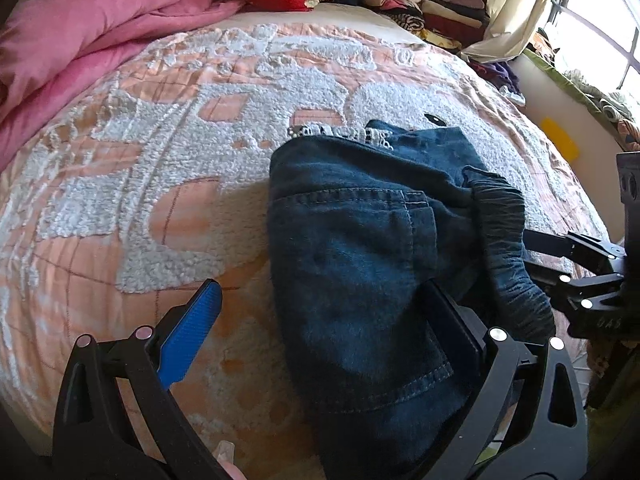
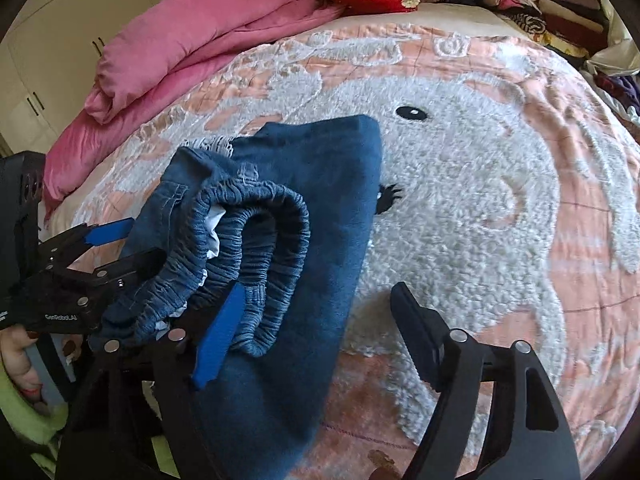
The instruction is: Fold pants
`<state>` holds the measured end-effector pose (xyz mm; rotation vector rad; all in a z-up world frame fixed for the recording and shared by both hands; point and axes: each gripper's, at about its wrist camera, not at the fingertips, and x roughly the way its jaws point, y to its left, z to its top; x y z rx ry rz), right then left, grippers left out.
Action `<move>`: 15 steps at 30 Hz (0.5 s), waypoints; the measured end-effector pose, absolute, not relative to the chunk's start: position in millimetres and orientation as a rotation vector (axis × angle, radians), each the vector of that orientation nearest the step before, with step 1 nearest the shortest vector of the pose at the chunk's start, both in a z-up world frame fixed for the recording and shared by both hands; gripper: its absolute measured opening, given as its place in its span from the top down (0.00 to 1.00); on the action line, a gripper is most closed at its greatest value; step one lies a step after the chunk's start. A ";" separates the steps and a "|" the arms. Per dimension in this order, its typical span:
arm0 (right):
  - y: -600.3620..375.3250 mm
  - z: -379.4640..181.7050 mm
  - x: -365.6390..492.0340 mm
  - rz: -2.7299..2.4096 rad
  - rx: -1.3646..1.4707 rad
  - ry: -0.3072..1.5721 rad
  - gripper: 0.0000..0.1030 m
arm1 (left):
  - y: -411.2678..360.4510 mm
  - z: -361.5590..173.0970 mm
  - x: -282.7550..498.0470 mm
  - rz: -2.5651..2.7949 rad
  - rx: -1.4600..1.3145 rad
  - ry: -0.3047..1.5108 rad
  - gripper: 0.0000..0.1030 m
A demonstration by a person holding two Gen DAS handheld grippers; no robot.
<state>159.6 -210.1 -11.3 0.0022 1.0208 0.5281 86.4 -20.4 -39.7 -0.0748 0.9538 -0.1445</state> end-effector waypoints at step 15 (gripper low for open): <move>-206.6 -18.5 167.0 0.636 0.031 0.998 0.46 | -34.4 -44.0 92.4 -0.222 -0.087 0.952 0.44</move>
